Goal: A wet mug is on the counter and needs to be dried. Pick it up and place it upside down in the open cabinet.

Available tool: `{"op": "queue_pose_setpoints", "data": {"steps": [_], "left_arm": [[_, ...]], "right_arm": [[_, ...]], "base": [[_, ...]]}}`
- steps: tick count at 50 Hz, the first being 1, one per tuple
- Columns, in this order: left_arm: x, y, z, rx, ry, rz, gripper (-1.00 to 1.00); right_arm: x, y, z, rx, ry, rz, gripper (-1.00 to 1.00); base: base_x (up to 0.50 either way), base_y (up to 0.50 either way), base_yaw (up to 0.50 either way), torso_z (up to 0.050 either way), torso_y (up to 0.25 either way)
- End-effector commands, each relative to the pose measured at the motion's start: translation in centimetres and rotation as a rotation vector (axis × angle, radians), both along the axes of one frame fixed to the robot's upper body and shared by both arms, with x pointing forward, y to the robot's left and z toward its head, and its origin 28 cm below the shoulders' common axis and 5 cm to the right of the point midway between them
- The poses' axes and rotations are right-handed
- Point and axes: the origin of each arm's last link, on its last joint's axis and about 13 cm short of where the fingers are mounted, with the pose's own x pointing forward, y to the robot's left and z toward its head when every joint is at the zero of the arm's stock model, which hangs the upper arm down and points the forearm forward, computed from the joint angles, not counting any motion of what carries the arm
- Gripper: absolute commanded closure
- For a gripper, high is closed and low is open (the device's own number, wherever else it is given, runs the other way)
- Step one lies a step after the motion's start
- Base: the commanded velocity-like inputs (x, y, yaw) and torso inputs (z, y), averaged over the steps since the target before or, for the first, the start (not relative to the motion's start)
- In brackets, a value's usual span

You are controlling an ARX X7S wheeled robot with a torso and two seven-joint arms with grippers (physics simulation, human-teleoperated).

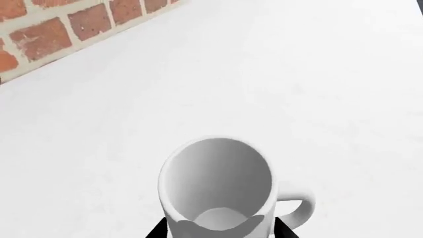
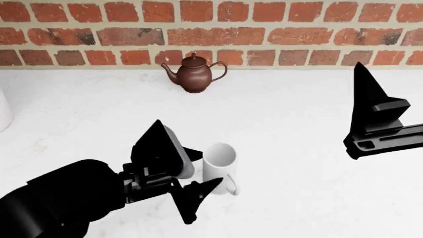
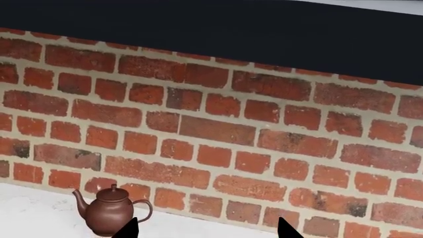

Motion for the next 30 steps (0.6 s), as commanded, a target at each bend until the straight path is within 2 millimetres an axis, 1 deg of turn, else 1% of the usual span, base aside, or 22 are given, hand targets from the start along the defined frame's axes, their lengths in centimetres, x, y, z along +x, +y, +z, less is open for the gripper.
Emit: {"op": "queue_pose_setpoints", "data": {"steps": [1, 8, 12, 14, 17, 20, 23, 25, 27, 30], "left_arm": [[-0.3, -0.4, -0.1, -0.004, 0.007, -0.026, 1.00], [-1.1, -0.1, 1.4, -0.009, -0.063, -0.006, 1.00], [-1.8, 0.2, 3.1, 0.001, -0.151, 0.036, 1.00], [-2.3, 0.4, 4.3, -0.009, -0.210, 0.075, 1.00], [-2.9, 0.5, 6.1, 0.020, -0.339, 0.161, 1.00], [-3.6, 0.3, 7.5, 0.177, -0.579, 0.288, 1.00], [-4.0, 0.1, 8.4, 0.318, -0.753, 0.361, 1.00], [-4.2, 0.0, 8.8, 0.459, -0.873, 0.401, 1.00], [-4.3, 0.1, 9.1, 0.539, -0.951, 0.425, 1.00], [-4.4, 0.3, 9.6, 0.592, -1.043, 0.467, 1.00]], "right_arm": [[-0.1, 0.0, 0.0, -0.001, 0.001, -0.001, -1.00], [-0.2, -0.1, 0.2, -0.003, -0.003, -0.005, -1.00], [-0.1, -0.2, 0.6, -0.009, -0.006, -0.006, -1.00], [0.1, -0.2, 1.0, -0.027, -0.012, -0.010, -1.00], [0.6, -0.8, 1.7, -0.021, -0.014, -0.025, -1.00], [1.0, -1.6, 2.7, -0.029, 0.009, -0.013, -1.00], [1.0, -2.2, 3.4, -0.048, 0.035, 0.010, -1.00], [1.0, -2.5, 3.8, -0.055, 0.035, -0.002, -1.00], [0.8, -2.6, 4.1, -0.068, 0.034, -0.010, -1.00], [0.5, -2.8, 4.6, -0.070, 0.039, 0.006, -1.00]], "base": [[0.00, 0.00, 0.00, 0.000, 0.000], [0.00, 0.00, 0.00, 0.000, 0.000], [0.00, 0.00, 0.00, 0.000, 0.000], [0.00, 0.00, 0.00, 0.000, 0.000], [0.00, 0.00, 0.00, 0.000, 0.000], [0.00, 0.00, 0.00, 0.000, 0.000], [0.00, 0.00, 0.00, 0.000, 0.000], [0.00, 0.00, 0.00, 0.000, 0.000], [0.00, 0.00, 0.00, 0.000, 0.000], [0.00, 0.00, 0.00, 0.000, 0.000]]}}
